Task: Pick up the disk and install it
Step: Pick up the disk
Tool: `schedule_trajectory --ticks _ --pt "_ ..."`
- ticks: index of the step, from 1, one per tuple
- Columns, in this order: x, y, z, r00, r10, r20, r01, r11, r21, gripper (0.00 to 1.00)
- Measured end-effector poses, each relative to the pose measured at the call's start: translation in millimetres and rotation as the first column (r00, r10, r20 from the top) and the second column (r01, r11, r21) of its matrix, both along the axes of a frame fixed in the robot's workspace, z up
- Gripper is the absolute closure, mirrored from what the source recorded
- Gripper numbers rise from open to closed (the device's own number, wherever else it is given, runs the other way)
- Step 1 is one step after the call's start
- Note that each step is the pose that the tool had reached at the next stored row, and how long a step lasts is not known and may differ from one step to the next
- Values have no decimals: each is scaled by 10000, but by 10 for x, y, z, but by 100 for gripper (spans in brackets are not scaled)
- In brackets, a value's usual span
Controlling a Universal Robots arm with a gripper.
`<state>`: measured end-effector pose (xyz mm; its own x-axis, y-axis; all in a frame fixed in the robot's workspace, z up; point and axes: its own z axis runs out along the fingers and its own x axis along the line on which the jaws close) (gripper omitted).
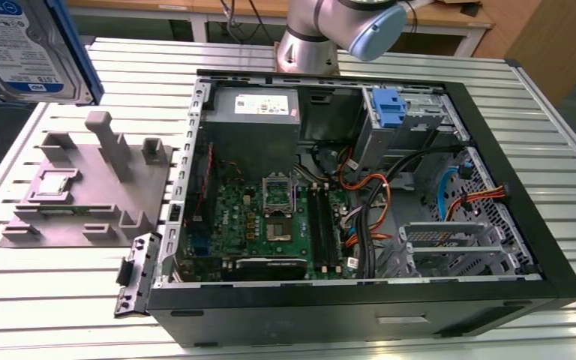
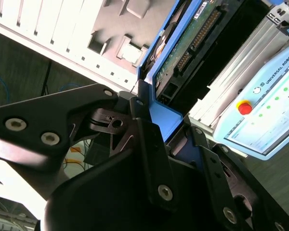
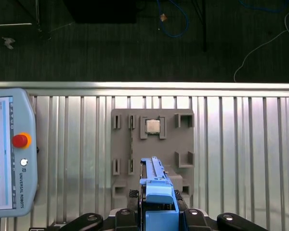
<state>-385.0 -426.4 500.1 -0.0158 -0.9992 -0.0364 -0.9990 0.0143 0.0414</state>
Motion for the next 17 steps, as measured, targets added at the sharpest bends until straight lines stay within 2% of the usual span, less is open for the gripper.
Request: schedule_trajectory --ticks 17 --pt "70 0 0 10000 -1 0 1 10000 0 63"
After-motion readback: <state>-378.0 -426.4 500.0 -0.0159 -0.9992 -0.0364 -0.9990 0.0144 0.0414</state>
